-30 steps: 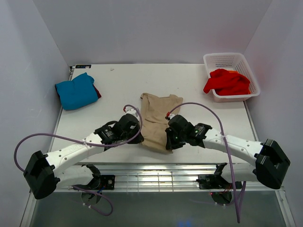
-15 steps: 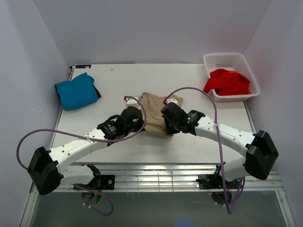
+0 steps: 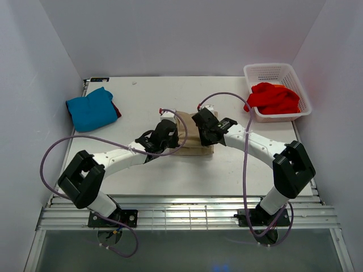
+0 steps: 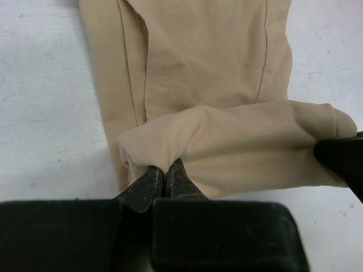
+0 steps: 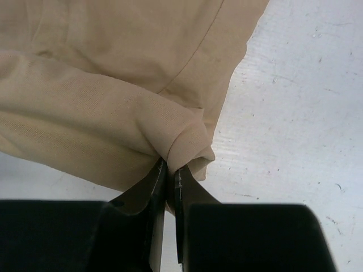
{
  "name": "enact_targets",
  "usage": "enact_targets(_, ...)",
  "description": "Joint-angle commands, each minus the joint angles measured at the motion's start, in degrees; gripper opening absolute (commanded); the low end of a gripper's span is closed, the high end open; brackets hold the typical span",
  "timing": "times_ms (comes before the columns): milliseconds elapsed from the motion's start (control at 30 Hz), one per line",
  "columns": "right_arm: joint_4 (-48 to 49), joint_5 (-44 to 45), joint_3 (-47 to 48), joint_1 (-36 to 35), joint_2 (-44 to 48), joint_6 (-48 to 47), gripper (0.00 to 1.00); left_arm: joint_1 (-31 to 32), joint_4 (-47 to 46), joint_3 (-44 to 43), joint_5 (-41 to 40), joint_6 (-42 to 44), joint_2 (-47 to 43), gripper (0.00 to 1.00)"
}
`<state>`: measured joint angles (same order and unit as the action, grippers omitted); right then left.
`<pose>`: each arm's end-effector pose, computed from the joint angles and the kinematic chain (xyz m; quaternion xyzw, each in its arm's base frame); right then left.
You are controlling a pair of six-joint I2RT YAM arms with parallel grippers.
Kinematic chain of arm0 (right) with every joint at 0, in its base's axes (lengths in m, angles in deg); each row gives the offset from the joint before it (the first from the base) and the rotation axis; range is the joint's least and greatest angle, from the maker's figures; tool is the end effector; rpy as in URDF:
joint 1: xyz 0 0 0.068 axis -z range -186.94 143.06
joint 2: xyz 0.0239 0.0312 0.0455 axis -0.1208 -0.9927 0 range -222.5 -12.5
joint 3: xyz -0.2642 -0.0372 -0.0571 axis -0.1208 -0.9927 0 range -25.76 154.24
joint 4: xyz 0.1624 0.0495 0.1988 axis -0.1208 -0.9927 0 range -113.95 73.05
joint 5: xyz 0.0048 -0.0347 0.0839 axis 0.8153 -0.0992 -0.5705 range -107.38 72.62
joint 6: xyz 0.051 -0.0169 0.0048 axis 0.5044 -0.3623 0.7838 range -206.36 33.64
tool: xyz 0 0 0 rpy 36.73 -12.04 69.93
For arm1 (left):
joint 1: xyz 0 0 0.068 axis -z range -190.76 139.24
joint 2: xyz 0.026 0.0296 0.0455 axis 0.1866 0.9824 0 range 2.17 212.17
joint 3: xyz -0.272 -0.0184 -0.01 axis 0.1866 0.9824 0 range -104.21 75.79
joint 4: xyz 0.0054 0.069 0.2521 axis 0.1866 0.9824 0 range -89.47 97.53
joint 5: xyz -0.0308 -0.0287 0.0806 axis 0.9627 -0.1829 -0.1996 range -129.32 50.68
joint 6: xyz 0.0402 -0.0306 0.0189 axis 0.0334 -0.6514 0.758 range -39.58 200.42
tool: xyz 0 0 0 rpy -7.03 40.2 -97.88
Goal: Fold and stack the t-shirts
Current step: Fold the tshirt
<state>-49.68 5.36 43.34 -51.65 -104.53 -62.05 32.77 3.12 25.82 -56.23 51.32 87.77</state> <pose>0.2504 0.2284 0.2489 -0.1086 0.9322 0.0088 0.3452 0.2382 -0.2120 0.2159 0.0480 0.8909 -0.1492 0.4263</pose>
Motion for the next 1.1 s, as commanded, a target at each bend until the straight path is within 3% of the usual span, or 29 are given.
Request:
enact_targets(0,2.58,1.96,2.88,2.61,-1.75,-3.39,0.08,-2.04,-5.83,-3.46,1.44,3.26,1.49,0.0)
enact_targets(333,6.71,0.81,7.97,6.47,-11.32,-7.53,0.08,-5.64,-7.42,-10.93,2.85,4.14,10.9,0.0)
enact_targets(667,7.86,6.6,21.59,10.25,-18.97,-9.29,0.08,-8.46,-9.7,-18.92,1.53,5.2,18.46,0.0)
enact_targets(700,8.29,7.22,23.78,10.52,-19.76,-9.37,0.11,-8.63,-10.23,-19.8,0.57,5.2,18.89,0.03)
enact_targets(733,8.73,8.1,24.84,10.87,-20.12,-9.37,0.26,-8.98,-10.41,-21.81,-0.75,5.11,19.68,0.1)
enact_targets(767,9.17,10.54,25.81,11.31,-20.29,-9.29,0.34,-9.16,-9.98,-23.14,-3.89,4.67,19.95,0.24)
enact_targets(867,13.2,13.99,27.75,11.83,-19.25,-11.04,0.58,-9.34,-9.27,-27.44,-12.41,3.7,20.22,0.44)
enact_targets(900,14.44,14.26,27.84,12.01,-18.02,-11.65,0.59,-9.34,-9.36,-28.15,-14.45,3.53,20.04,0.52)
enact_targets(933,15.75,14.09,27.41,12.1,-17.23,-13.23,0.6,-9.43,-9.36,-28.94,-16.21,3.44,19.78,0.54)
enact_targets(967,18.73,13.13,26.88,12.36,-16.52,-14.02,0.77,-9.43,-9.36,-29.99,-19.27,3.53,19.08,0.55)
enact_targets(1067,20.77,11.02,25.04,12.63,-14.15,-15.17,0.8,-9.6,-8.92,-30.79,-21.41,3.44,18.02,0.59)
